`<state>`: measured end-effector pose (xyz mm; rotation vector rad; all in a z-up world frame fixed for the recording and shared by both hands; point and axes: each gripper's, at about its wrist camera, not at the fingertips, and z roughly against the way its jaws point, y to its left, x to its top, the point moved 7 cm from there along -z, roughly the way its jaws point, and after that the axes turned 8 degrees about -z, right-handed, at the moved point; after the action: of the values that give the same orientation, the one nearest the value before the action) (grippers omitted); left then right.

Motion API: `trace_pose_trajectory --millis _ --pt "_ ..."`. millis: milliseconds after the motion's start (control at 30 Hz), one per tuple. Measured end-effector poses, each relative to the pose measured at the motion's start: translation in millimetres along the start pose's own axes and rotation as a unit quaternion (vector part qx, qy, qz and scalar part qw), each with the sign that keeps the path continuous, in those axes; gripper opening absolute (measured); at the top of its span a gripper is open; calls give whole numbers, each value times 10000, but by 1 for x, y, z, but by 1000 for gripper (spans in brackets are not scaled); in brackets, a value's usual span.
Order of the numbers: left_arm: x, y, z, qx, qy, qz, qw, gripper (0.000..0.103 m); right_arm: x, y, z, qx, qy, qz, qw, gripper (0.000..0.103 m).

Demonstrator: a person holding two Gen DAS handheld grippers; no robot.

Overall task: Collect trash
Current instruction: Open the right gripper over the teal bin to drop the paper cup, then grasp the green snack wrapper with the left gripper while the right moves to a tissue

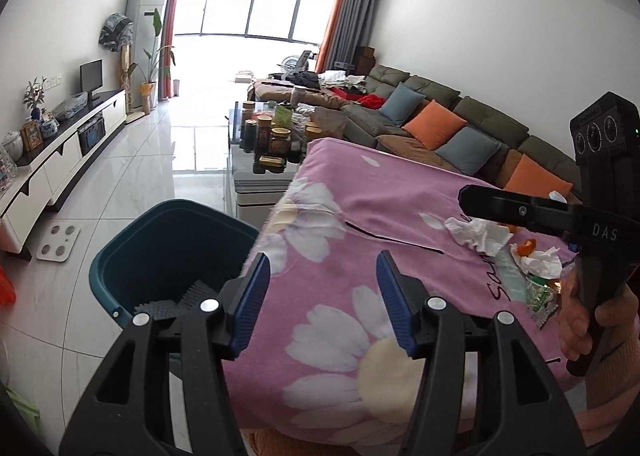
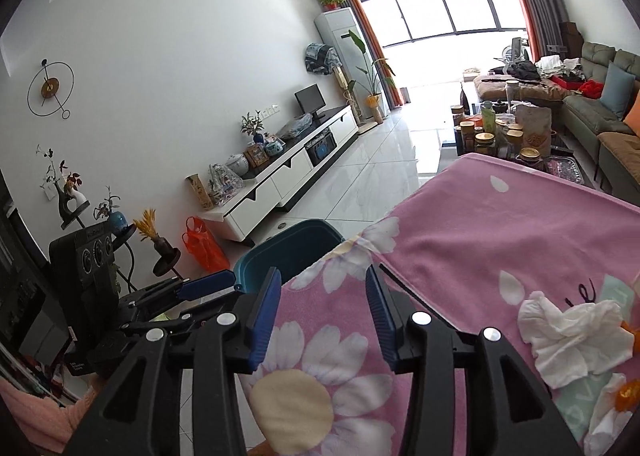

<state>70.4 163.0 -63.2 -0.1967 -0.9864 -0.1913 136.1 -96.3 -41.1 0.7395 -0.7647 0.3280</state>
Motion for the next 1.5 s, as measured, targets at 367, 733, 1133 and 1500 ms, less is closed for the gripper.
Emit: trace_pose_trajectory --millis 367,733,1133,1500 --pt "-10 -136 -42 -1362 391 -858 9862 55 -18 -87 89 -999 -562 -658 9912 44" --pt "-28 -230 -74 -2374 918 -1379 9572 55 -43 -160 149 -1696 -960 -1445 9701 45" --pt "-50 -265 -96 -2585 1395 -1552 9432 47 -60 -188 161 -1809 -967 -1726 9634 45" --pt "-48 -258 -97 -2604 1374 -1513 9436 27 -73 -191 161 -1811 -838 -1763 9639 45"
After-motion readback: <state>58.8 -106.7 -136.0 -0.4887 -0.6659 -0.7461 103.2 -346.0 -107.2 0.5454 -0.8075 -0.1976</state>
